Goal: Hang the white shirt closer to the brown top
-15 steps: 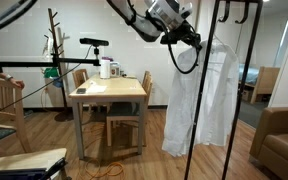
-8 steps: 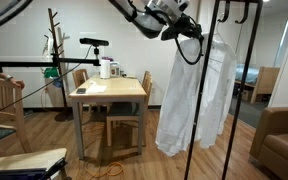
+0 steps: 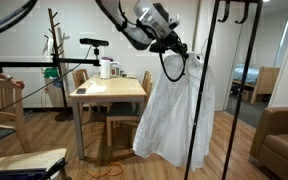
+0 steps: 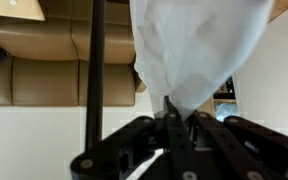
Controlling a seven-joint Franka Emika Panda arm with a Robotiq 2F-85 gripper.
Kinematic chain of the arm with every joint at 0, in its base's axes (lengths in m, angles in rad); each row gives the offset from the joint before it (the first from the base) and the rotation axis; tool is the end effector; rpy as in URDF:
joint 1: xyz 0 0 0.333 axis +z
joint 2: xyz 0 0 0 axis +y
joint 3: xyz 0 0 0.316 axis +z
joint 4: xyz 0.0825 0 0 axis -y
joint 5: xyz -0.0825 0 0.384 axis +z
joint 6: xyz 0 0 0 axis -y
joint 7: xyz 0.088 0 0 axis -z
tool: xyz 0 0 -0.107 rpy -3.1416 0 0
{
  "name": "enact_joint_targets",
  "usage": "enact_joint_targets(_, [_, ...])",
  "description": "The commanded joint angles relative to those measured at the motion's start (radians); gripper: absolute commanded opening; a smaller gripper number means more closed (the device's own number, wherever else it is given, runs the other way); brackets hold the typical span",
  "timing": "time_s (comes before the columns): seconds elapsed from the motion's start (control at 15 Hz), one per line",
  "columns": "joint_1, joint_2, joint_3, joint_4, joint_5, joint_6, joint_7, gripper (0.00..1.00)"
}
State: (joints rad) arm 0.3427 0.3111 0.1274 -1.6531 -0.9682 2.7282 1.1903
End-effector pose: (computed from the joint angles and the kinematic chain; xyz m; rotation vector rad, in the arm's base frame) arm 0.6084 0.3315 0.5089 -2.7269 -0.0131 -1.4191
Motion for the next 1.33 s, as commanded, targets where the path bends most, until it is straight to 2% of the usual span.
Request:
enact_joint_targets(0.0, [-0.010,-0.161,-0.012,-0.214,0.032,-0.076,0.089,0.09])
enact_joint_targets(0.2, [-0.009,-0.268,-0.015,-0.342,0.075,-0.168,0.116,0.09])
enact_joint_targets(0.4, [-0.033,-0.357,0.018,-0.427,0.087,-0.158,0.121,0.09])
enact_joint_targets(0.47, [-0.005,-0.383,-0.009,-0.449,0.076,-0.157,0.135,0.09])
enact_joint_targets(0.53, [-0.042,-0.405,0.030,-0.467,0.075,-0.151,0.131,0.09])
enact_joint_targets(0.6, [-0.050,-0.428,0.035,-0.487,0.068,-0.143,0.129,0.09])
enact_joint_targets(0.67, [-0.017,-0.459,0.001,-0.508,0.046,-0.162,0.165,0.09])
enact_joint_targets(0.73, [-0.023,-0.487,0.002,-0.524,0.041,-0.173,0.186,0.09])
enact_joint_targets(0.8, [-0.075,-0.516,0.048,-0.539,0.053,-0.189,0.200,0.09])
enact_joint_targets(1.0, [-0.117,-0.586,0.061,-0.560,0.069,-0.237,0.198,0.09])
enact_joint_targets(1.27, [-0.164,-0.593,0.047,-0.477,0.126,-0.272,0.055,0.09])
